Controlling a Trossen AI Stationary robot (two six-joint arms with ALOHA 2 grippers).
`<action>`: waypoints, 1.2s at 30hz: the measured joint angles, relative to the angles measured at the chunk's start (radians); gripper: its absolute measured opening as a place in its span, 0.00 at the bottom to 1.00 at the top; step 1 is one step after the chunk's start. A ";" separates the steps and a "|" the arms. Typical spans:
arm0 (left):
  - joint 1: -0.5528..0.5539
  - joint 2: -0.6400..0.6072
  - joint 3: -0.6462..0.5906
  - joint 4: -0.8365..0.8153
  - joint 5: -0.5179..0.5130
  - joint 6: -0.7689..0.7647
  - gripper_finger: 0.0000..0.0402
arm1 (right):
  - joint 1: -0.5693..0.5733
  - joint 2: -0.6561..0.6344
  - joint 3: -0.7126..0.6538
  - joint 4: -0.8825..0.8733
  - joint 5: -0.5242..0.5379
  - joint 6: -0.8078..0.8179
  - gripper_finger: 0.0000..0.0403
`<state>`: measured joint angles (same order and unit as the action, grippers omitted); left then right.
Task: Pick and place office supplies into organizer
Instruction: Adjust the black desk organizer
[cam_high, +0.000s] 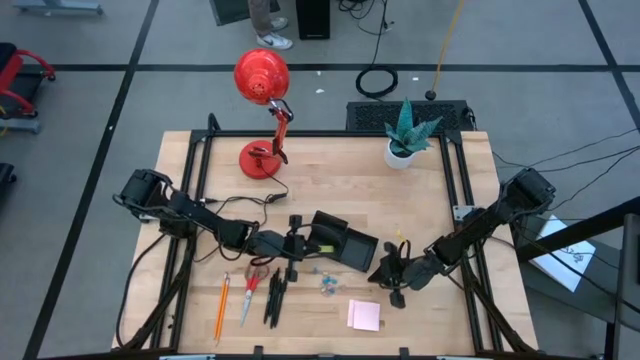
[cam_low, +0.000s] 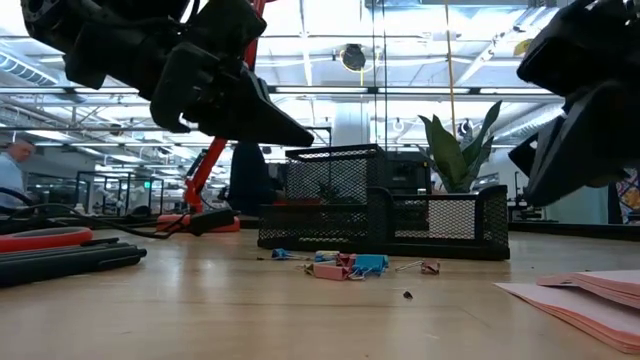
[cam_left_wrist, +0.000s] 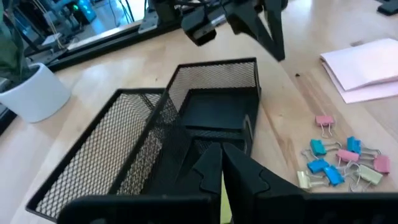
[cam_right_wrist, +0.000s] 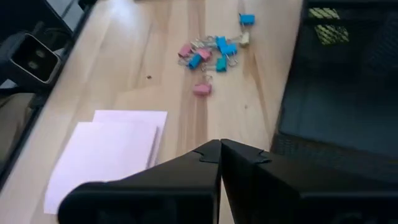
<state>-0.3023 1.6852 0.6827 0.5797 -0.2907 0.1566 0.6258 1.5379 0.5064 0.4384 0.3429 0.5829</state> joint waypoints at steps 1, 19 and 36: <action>0.000 0.000 0.000 0.001 0.000 0.000 0.07 | 0.000 0.000 0.000 -0.002 0.003 0.000 0.00; 0.000 0.000 0.000 -0.001 0.000 -0.011 0.01 | -0.082 0.000 -0.034 -0.058 0.134 0.045 0.00; 0.000 0.000 0.000 -0.001 0.001 -0.028 0.08 | -0.121 -0.003 -0.064 -0.027 0.217 0.052 0.00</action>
<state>-0.3023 1.6852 0.6827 0.5789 -0.2898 0.1284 0.5046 1.5353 0.4421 0.4118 0.5600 0.6346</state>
